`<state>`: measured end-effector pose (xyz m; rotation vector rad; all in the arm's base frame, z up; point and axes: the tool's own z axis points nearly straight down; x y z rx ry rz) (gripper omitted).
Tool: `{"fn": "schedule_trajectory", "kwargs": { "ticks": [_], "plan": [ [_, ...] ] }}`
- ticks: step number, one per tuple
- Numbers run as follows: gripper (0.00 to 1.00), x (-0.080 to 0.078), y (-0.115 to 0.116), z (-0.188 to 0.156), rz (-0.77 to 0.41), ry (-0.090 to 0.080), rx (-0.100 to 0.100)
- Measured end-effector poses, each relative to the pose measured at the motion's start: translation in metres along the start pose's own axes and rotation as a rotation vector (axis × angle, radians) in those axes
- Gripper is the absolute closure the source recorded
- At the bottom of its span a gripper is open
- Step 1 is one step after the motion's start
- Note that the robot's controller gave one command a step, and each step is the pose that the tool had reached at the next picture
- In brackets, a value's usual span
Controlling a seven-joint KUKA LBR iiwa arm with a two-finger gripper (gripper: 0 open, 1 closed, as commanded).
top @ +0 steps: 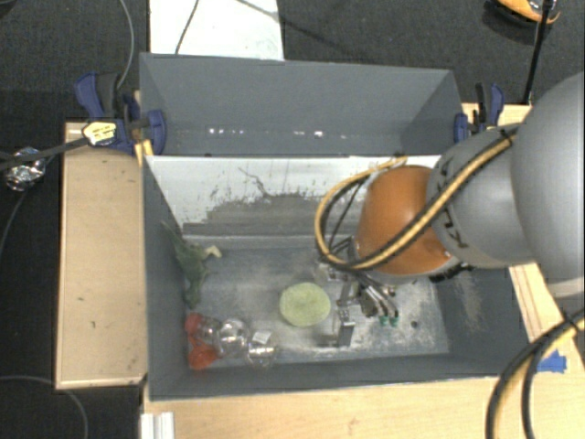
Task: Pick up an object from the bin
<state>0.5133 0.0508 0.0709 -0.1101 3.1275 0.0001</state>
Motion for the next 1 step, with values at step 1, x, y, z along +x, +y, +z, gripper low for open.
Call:
{"fn": "schedule_trajectory", "kwargs": {
  "ticks": [1],
  "plan": [
    [0.0,0.0031,0.0126,0.0005,-0.061,-0.001,0.002]
  ]
}}
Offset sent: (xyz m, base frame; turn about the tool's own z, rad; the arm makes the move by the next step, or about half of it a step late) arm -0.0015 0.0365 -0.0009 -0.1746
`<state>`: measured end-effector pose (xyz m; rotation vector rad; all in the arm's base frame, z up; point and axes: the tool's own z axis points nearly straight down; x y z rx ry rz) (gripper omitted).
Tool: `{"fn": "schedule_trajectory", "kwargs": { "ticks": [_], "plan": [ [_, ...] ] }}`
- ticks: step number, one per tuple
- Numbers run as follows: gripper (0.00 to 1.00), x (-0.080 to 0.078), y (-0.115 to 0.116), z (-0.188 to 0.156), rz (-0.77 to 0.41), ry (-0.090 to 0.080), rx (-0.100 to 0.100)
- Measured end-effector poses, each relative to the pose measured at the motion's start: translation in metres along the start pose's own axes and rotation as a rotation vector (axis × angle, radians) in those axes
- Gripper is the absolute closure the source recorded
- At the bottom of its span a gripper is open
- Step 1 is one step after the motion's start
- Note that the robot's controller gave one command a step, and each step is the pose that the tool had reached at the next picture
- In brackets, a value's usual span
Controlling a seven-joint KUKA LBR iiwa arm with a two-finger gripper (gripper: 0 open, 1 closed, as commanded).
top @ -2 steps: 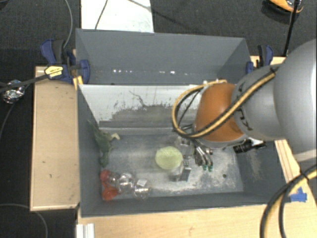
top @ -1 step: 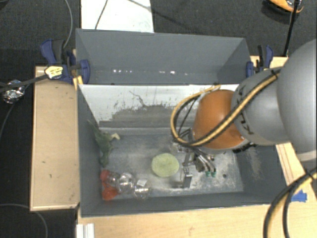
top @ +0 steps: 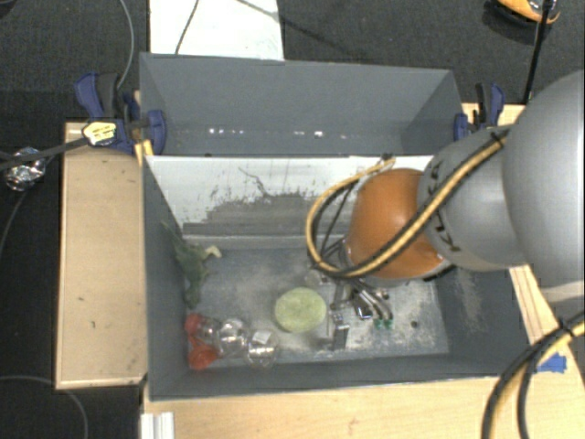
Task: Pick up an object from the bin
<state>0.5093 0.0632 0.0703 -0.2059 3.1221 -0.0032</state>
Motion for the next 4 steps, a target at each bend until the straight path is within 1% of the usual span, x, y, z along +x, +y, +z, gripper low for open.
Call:
{"fn": "schedule_trajectory", "kwargs": {
  "ticks": [1,2,3,4],
  "plan": [
    [0.0,-0.004,0.015,0.0,-0.064,-0.003,-0.001],
    [0.0,0.001,0.025,-0.001,-0.08,-0.001,-0.001],
    [1.0,0.008,0.031,0.0,-0.234,0.0,-0.002],
    [1.0,0.008,0.031,0.0,-0.235,0.0,-0.002]
  ]
}}
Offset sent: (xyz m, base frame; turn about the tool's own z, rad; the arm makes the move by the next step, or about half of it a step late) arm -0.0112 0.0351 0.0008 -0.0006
